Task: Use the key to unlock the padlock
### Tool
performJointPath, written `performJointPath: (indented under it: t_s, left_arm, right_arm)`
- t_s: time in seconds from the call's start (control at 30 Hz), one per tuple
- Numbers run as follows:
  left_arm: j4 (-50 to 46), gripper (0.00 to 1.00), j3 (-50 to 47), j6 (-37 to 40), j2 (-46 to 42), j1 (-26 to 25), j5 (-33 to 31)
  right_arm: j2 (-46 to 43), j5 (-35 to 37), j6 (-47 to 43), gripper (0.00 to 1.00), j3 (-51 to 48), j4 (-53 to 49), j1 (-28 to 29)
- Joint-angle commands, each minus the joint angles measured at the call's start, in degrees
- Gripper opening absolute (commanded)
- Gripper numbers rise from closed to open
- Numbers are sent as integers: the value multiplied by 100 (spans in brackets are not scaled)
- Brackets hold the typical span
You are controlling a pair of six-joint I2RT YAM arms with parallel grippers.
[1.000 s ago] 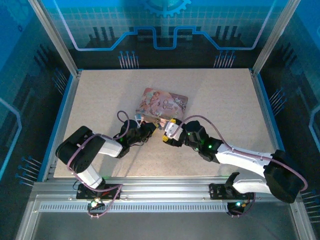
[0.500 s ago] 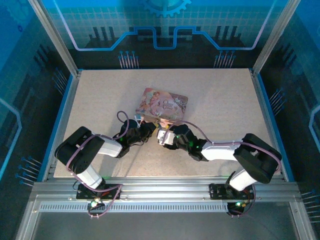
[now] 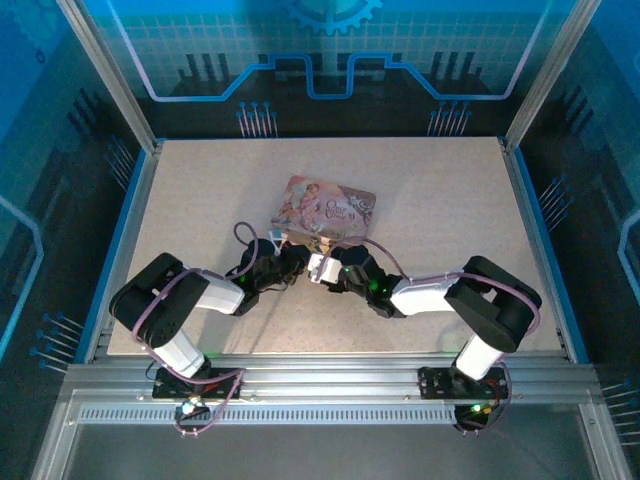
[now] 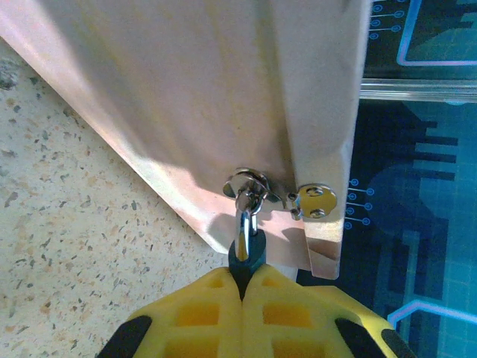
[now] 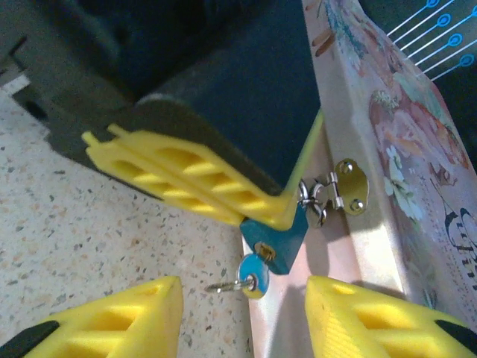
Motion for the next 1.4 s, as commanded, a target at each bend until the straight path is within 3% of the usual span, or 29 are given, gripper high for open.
performJointPath:
  t_s: [0.0, 0.47, 1.07, 1.37]
  left_arm:
    - [297, 0, 190, -84, -224, -36, 22]
    - [371, 0, 184, -138, -134, -46, 30]
    - [400, 0, 182, -153, -86, -57, 32]
    - [408, 0, 173, -156, -92, -72, 23]
  right_arm:
    - [147, 122, 130, 45, 161, 241, 79]
    - [352, 330, 253, 27, 266, 320, 82]
    - [345, 407, 351, 16, 275, 558, 69]
    - [315, 378, 518, 1, 257, 576, 60]
